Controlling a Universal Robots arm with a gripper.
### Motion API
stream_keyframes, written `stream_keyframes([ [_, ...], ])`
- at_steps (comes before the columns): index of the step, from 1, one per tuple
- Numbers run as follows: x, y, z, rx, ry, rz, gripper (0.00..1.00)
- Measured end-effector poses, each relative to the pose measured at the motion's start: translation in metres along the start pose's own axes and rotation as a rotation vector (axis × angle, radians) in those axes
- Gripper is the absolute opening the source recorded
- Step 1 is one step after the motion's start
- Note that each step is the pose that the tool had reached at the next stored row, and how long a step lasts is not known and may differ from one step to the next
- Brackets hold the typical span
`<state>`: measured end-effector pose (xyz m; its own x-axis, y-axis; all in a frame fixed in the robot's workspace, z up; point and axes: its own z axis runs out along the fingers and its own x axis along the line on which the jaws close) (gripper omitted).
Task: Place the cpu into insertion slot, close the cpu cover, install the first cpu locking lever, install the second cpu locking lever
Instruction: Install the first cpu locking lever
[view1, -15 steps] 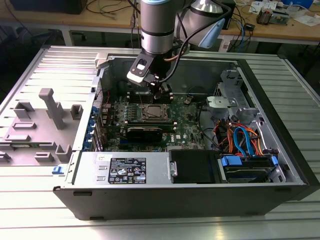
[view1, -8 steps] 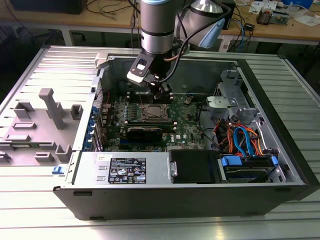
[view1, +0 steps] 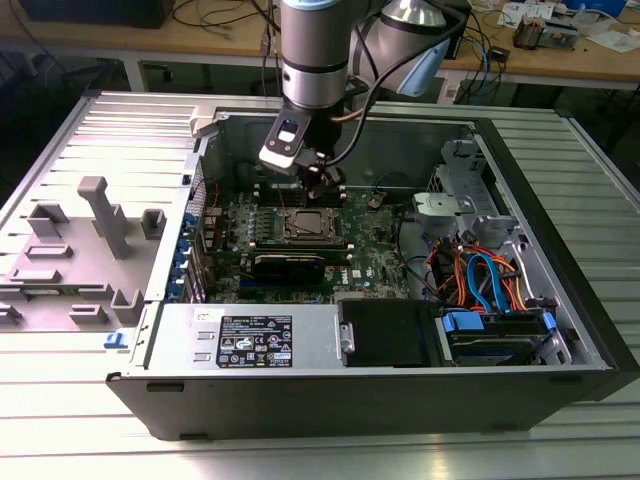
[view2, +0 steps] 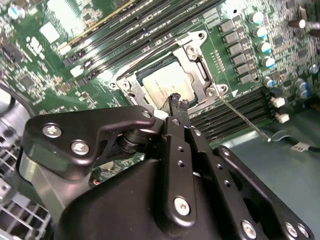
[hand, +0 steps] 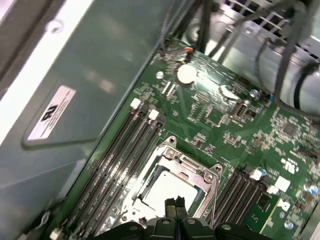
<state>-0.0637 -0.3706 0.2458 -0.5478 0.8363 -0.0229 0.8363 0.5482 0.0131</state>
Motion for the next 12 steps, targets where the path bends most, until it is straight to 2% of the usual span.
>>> stream_keyframes([
  [3,0.0000,0.0000,-0.0016,-0.0004,0.0003,-0.017,0.11],
  [5,-0.0001,0.0001,-0.0066,-0.0005,0.0002,-0.020,0.11],
  [6,-0.0002,0.0001,-0.0099,-0.0005,0.0003,-0.021,0.11],
  [7,-0.0005,0.0002,-0.0222,-0.0006,0.0003,-0.031,0.11],
  [10,-0.0005,0.0003,-0.0230,-0.0029,0.0017,-0.131,0.11],
  [12,-0.0005,0.0003,-0.0230,-0.0038,0.0021,-0.168,0.11],
])
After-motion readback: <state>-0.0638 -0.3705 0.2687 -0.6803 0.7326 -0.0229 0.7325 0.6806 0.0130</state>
